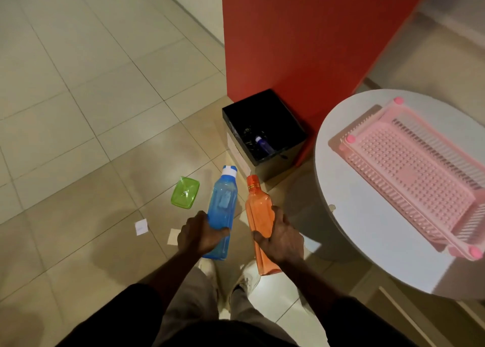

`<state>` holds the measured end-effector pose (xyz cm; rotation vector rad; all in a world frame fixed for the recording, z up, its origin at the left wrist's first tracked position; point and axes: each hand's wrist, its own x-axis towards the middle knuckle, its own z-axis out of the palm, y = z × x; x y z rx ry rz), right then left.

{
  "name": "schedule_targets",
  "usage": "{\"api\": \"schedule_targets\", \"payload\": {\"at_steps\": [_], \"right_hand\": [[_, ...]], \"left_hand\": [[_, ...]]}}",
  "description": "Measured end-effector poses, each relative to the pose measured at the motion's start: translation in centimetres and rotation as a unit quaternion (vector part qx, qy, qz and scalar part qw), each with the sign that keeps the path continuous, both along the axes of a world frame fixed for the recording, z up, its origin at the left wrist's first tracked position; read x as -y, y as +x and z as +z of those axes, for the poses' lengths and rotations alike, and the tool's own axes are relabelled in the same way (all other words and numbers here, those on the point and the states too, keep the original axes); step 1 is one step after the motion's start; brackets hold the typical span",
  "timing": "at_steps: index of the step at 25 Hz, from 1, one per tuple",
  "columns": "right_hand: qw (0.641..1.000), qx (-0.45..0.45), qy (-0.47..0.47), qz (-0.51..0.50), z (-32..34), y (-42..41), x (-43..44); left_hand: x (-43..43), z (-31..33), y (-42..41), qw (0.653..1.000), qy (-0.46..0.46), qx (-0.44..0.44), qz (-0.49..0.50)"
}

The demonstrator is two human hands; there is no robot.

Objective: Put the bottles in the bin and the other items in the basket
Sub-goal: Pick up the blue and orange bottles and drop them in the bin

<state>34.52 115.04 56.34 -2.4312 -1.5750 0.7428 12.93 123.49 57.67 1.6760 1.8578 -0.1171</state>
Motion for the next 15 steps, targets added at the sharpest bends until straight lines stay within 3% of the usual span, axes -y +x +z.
{"api": "schedule_targets", "payload": {"at_steps": [5,15], "right_hand": [[1.000,0.011,0.008,0.011,-0.9,0.5,-4.9],[0.998,0.042,-0.001,-0.047,-0.6,1.2,-14.6]], "left_hand": [[-4.9,-1.8,0.6,0.999,-0.022,0.037,0.009],[-16.6,-3.2,2.5,0.996,-0.079,0.031,-0.027]]}}
